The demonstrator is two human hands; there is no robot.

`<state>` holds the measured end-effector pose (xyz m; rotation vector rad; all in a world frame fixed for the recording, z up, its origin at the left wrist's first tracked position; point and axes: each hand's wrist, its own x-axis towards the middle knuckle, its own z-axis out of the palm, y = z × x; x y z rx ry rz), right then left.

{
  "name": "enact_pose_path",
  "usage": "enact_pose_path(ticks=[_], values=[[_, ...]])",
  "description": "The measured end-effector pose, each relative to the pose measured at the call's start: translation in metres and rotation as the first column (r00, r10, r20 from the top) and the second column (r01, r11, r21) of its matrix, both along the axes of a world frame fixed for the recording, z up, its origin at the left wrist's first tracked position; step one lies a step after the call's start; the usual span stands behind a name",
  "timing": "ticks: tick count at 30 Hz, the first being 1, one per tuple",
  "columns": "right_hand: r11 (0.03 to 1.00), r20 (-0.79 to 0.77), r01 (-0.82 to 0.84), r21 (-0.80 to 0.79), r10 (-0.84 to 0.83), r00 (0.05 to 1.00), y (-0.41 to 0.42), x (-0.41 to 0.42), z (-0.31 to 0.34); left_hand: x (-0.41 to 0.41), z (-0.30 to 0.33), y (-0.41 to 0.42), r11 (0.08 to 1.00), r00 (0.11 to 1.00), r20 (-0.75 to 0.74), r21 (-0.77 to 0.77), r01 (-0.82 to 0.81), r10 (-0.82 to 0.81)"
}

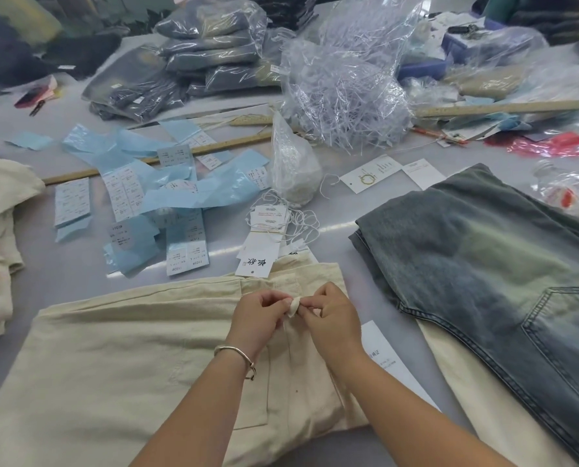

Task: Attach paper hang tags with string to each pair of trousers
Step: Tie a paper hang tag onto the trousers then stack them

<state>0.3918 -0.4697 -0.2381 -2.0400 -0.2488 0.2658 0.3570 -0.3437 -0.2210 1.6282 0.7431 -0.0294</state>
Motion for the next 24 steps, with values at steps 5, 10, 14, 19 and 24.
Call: enact_pose_path(ticks=[5,10,14,19,24], values=[[0.983,0.257,0.046,-0.177,0.001,0.966,-0.041,0.001,0.003,0.004,0.002,-0.002,0.994,0.99,0.118,0.059,-0.091,0.083],[0.747,0.072,0.002,-0.665,0.061,0.995,-0.074,-0.01,0.005,0.003,0.018,-0.006,0.998,0.968,0.245,-0.029,-0.059,0.064],[0.714,-0.01,0.027,-0.699,-0.047,0.999,-0.078,-0.016,0.011,0.0,0.021,-0.021,0.999,0.969,0.249,-0.044,0.005,0.006],[0.87,0.474,0.232,-0.436,0.002,0.881,-0.08,-0.015,0.02,-0.007,0.02,-0.032,0.999,0.961,0.272,-0.007,0.054,-0.05],[0.895,0.614,0.184,-0.406,0.118,0.781,-0.078,-0.012,0.018,-0.011,0.021,-0.031,0.999,0.965,0.259,-0.007,0.051,-0.047]])
